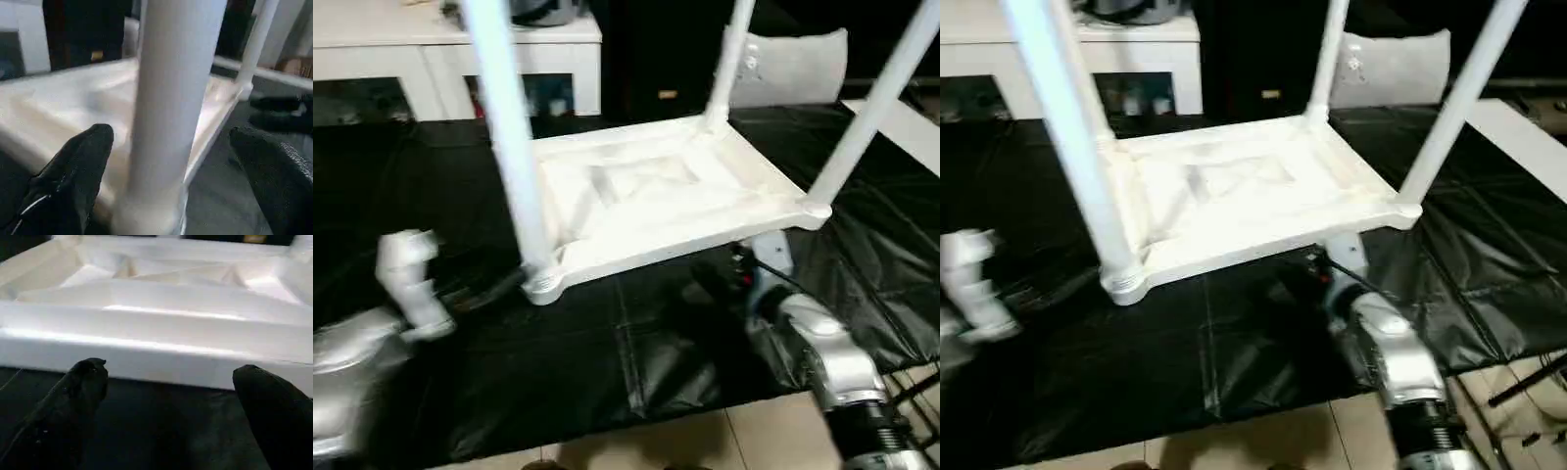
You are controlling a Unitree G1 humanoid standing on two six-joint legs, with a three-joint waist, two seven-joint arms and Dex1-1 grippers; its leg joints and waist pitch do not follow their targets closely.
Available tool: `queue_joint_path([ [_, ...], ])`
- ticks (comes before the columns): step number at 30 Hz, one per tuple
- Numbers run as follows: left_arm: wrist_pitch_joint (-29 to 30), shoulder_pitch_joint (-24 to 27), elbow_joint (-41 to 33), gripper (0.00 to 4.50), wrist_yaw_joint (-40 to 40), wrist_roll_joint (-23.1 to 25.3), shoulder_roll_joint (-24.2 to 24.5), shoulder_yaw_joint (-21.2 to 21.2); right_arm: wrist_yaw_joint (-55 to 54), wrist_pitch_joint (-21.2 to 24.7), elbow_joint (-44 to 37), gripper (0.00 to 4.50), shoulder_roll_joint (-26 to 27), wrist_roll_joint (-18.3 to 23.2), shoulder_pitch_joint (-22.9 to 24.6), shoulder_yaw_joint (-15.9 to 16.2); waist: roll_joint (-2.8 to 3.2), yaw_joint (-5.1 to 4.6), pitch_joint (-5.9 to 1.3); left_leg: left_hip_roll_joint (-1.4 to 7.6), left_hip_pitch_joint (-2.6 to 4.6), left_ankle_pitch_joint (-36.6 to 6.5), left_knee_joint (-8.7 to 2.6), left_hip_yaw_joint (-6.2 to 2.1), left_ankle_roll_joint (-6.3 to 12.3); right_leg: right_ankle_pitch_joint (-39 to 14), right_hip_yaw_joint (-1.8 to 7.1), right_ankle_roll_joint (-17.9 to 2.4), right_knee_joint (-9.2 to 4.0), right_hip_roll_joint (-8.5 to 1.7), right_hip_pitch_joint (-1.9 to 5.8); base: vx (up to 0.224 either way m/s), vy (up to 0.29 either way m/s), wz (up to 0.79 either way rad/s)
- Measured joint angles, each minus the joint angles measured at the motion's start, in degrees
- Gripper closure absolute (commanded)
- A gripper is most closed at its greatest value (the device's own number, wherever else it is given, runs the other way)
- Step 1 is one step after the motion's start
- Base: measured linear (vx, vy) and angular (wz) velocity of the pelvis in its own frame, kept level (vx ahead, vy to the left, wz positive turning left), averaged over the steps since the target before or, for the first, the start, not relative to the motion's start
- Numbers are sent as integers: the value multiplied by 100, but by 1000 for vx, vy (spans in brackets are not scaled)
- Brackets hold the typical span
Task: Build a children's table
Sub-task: Rotate table base
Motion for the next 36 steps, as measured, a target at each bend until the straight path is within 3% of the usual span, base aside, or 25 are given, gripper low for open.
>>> queue_joint_path([
  [2, 32, -83, -38, 3, 10, 12, 1, -56, 16, -3, 1, 0, -129, -8, -27, -52, 7, -27, -2, 1, 4, 0, -1, -1, 0, 2, -1, 1, 6, 2, 0, 0, 0, 0],
  [7, 97, -256, 81, 3, -32, 220, -16, -162, 13, 42, -8, 0, -248, -124, 33, -101, 140, -63, -3, 2, 0, 0, -4, -4, 0, 9, -3, -16, 14, 7, -7, 0, 0, 0],
  [11, 247, -508, 138, 3, -29, 243, -142, -306, -110, 275, 15, 0, -378, -241, 66, -70, 162, -21, 5, 0, -7, 0, -4, -4, 0, 1, -3, -20, 18, 3, -10, 0, 0, 0],
  [19, 435, -1017, 187, 3, -391, 213, -232, -637, -321, 399, 606, 0, -627, -461, -532, -170, 146, -99, 5, 1, -6, 1, 6, -1, 1, 3, -3, -23, 32, 2, -13, 0, 0, 0],
  [22, 705, -1203, 172, 3, -790, 20, -98, -697, -413, 467, 956, 0, -600, -514, -843, -180, 46, -140, 16, 6, -3, 4, 7, -1, -3, -20, -9, -4, 54, 5, -18, 0, 0, 0],
  [26, 1338, -1302, -194, 3, -1264, -489, 280, -728, -376, 349, 1588, 0, -468, -618, -1196, -87, -8, -175, 56, 4, -15, 6, 14, 1, -6, 1, -1, -38, 53, 4, -33, 0, 0, 0],
  [30, 1777, -1492, -661, 3, -1326, -918, 143, -739, -339, 287, 2017, 0, -372, -682, -1333, -24, 6, -159, 72, -1, -41, 1, 13, 5, 0, -1, 1, -41, 43, -2, -46, 0, 0, 0],
  [36, 1973, -1478, -860, 3, -1129, -942, -62, -839, -354, 75, 2397, 0, -228, -712, -1456, -61, 22, -164, 82, 5, -45, 3, 13, 4, -1, 0, -3, -47, 50, 2, -58, 0, 0, 0],
])
